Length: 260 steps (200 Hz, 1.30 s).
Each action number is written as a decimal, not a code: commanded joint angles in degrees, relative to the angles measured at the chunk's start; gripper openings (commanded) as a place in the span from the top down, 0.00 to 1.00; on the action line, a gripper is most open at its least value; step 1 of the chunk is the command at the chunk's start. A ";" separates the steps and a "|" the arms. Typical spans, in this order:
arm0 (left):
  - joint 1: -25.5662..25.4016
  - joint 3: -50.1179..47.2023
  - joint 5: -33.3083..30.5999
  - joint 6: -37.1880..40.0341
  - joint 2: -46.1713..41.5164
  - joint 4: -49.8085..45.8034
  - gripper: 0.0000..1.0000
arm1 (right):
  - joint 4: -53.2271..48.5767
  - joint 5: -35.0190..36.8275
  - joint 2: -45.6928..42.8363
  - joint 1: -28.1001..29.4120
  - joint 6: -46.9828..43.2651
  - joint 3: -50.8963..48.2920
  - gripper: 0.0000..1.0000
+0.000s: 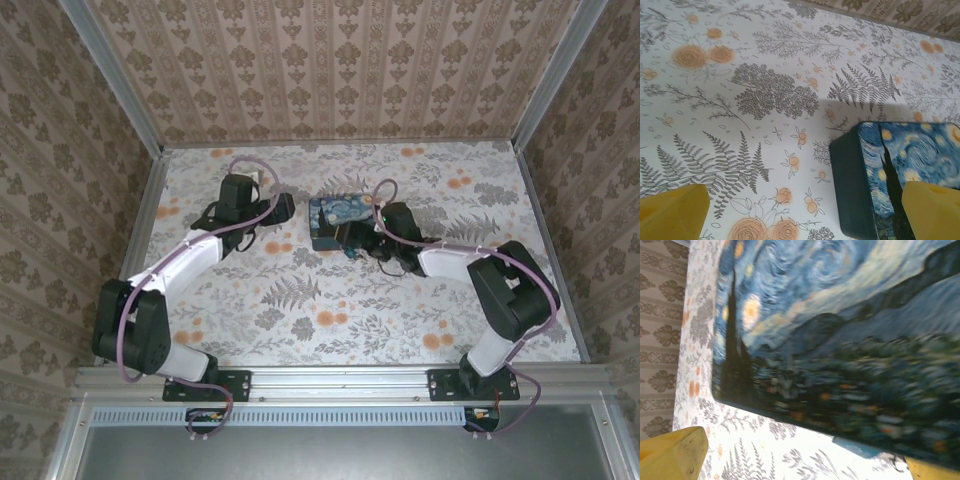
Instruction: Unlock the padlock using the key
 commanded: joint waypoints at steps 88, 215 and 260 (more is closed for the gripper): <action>-2.09 8.42 4.64 1.93 7.17 -6.96 0.00 | -3.38 -5.10 -0.50 -2.70 -12.80 -2.29 0.18; -1.64 8.05 7.48 0.14 7.33 -5.99 0.00 | -14.34 -2.66 6.28 -2.56 -24.96 6.90 0.40; -1.03 7.59 8.42 -0.42 7.30 -5.43 0.00 | -14.26 -1.78 9.12 -2.32 -25.24 8.60 0.40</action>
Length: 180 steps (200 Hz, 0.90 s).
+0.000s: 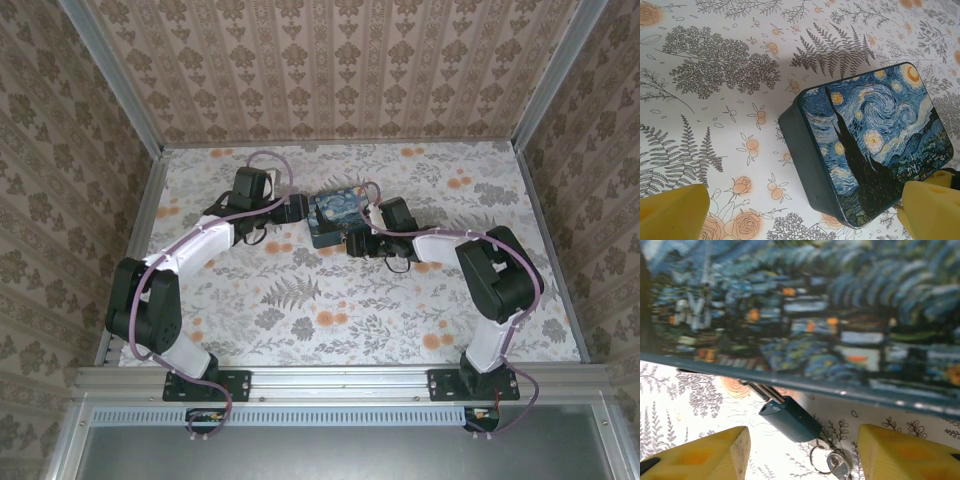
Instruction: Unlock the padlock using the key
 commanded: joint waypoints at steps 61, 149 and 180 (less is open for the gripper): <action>2.24 -1.00 3.99 -2.74 0.42 2.33 0.00 | -3.32 1.60 3.86 2.65 -2.66 4.01 0.49; 2.37 -0.37 5.85 -3.32 -0.22 2.60 0.00 | -4.15 6.18 0.09 1.72 -2.00 -0.27 0.93; 1.92 0.02 5.67 -3.26 -0.41 2.34 0.00 | -2.86 5.61 -0.29 0.92 -0.79 -1.65 0.97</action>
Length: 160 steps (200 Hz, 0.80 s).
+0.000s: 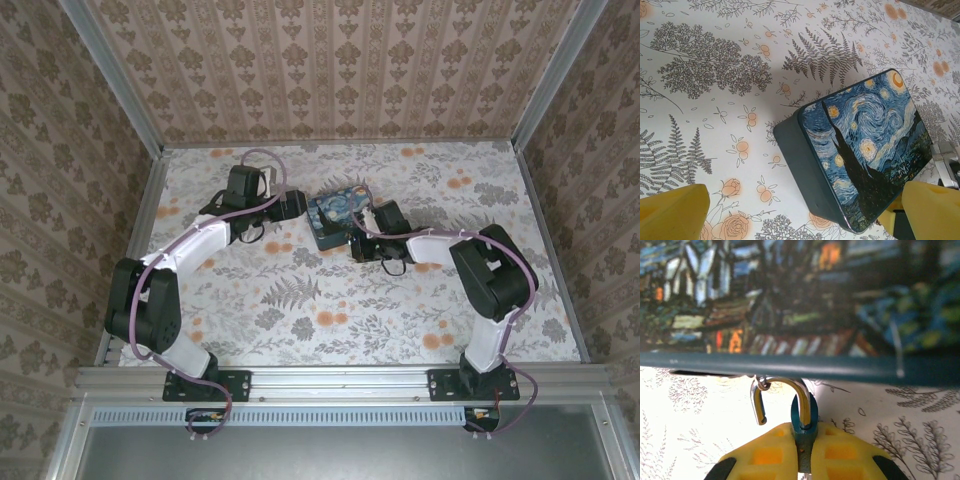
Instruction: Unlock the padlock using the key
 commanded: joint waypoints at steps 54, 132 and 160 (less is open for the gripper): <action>-3.40 3.39 -2.65 2.17 1.32 -2.71 0.00 | 5.45 -4.15 -1.27 -3.98 5.63 -5.68 0.72; -5.71 5.38 -2.65 2.14 3.47 -2.77 0.00 | 10.28 -6.71 -4.67 -6.11 8.17 -10.07 0.37; -6.02 5.93 -2.57 2.27 3.99 -3.02 0.00 | 12.19 -7.10 -7.09 -6.95 9.22 -12.36 0.35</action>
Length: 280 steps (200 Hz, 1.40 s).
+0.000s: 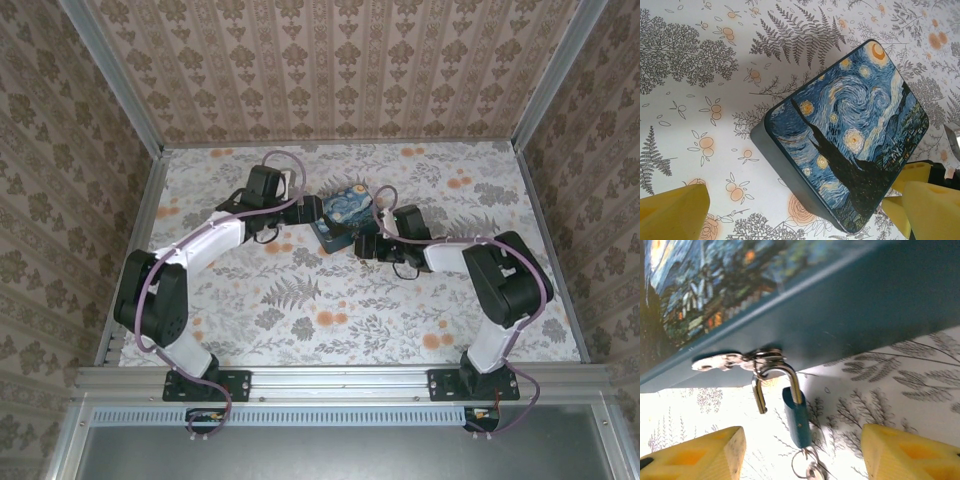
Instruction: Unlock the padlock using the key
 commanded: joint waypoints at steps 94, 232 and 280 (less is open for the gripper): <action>-3.88 8.55 -8.35 5.96 4.79 -9.82 0.00 | 6.46 -2.92 -0.38 -1.31 4.45 -3.73 0.52; -5.54 11.98 -10.61 6.71 12.69 -13.38 0.00 | 7.89 -4.56 2.12 0.02 5.24 -2.42 0.54; -5.70 12.09 -10.67 6.62 13.23 -13.49 0.00 | 8.02 -4.57 3.25 0.49 5.48 -1.64 0.57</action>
